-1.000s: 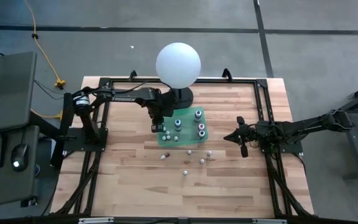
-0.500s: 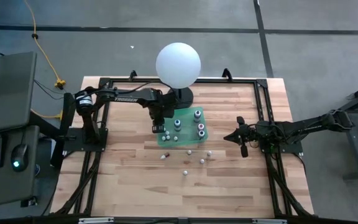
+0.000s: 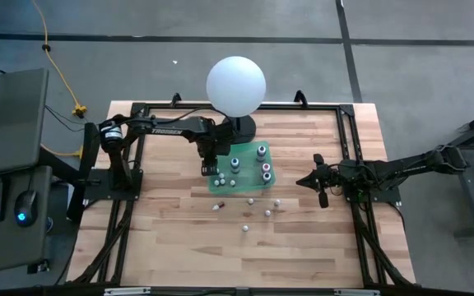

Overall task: Pick & Place food coloring
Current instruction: Put the small black food coloring bottle into the bin, then put the small orange food coloring bottle into the bin

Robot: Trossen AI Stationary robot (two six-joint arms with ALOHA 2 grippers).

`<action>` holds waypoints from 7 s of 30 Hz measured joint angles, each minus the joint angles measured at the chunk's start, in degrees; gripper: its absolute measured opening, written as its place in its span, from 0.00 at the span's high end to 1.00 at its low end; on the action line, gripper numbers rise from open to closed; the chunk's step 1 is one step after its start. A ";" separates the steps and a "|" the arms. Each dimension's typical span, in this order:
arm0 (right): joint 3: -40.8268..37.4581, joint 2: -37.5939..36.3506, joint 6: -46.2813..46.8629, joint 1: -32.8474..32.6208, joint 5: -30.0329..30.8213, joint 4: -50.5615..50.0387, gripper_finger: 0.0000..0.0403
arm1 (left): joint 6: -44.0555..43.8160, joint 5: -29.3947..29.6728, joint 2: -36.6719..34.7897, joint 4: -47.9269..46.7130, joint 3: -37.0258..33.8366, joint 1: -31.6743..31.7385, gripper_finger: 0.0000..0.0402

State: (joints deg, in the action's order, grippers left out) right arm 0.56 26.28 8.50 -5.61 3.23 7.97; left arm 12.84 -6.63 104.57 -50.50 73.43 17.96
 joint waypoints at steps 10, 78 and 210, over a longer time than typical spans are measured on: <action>0.02 0.00 -0.01 0.00 0.00 0.00 0.99 | -0.15 1.43 -0.17 -3.47 2.05 0.00 0.62; 0.02 0.00 -0.01 0.00 0.00 -0.04 0.99 | -76.45 46.96 -30.29 30.98 -34.68 -57.14 0.62; 0.00 0.02 -0.01 0.00 0.02 0.00 0.99 | -82.18 69.41 13.37 55.39 -30.75 -64.61 0.62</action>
State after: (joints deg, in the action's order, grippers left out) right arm 0.56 26.30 8.49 -5.61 3.24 7.97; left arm -69.34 62.78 117.94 4.89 42.68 -46.65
